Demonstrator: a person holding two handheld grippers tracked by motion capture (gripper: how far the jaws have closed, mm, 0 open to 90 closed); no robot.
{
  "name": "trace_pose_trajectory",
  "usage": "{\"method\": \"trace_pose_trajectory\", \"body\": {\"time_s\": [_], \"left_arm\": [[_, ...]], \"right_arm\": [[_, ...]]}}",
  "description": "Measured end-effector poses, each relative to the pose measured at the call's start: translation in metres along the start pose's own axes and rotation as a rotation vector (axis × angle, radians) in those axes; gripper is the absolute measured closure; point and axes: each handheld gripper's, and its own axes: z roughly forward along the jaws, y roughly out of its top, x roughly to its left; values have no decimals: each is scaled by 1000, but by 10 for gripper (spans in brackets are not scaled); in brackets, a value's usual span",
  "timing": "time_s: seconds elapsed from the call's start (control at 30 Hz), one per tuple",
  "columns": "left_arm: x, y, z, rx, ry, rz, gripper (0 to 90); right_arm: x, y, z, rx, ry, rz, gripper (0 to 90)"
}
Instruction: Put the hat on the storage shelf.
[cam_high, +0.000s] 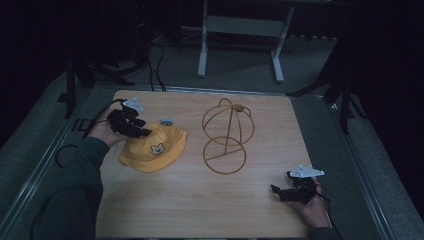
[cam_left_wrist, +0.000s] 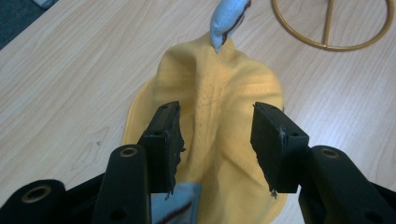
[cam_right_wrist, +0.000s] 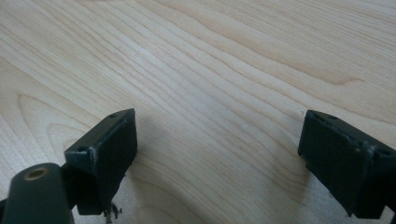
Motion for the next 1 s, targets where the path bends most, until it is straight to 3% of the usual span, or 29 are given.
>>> {"method": "trace_pose_trajectory", "body": {"time_s": [0.2, 0.4, 0.5, 0.57, 0.7, 1.0], "left_arm": [[4, 2, 8, 31, -10, -15, 526], [4, 7, 16, 69, -14, -1, 546], [1, 9, 20, 89, -20, 9, 616], [-1, 10, 21, 102, -10, 25, 711], [-4, 11, 20, 118, -17, 42, 790], [-4, 10, 4, 98, -8, 35, 820]], "right_arm": [[0, 0, 0, 0, 0, 0, 117], [0, 0, 0, 0, 0, 0, 117], [0, 0, 0, 0, 0, 0, 117], [0, 0, 0, 0, 0, 0, 117], [0, 0, 0, 0, 0, 0, 117], [0, 0, 0, 0, 0, 0, 117]]}}
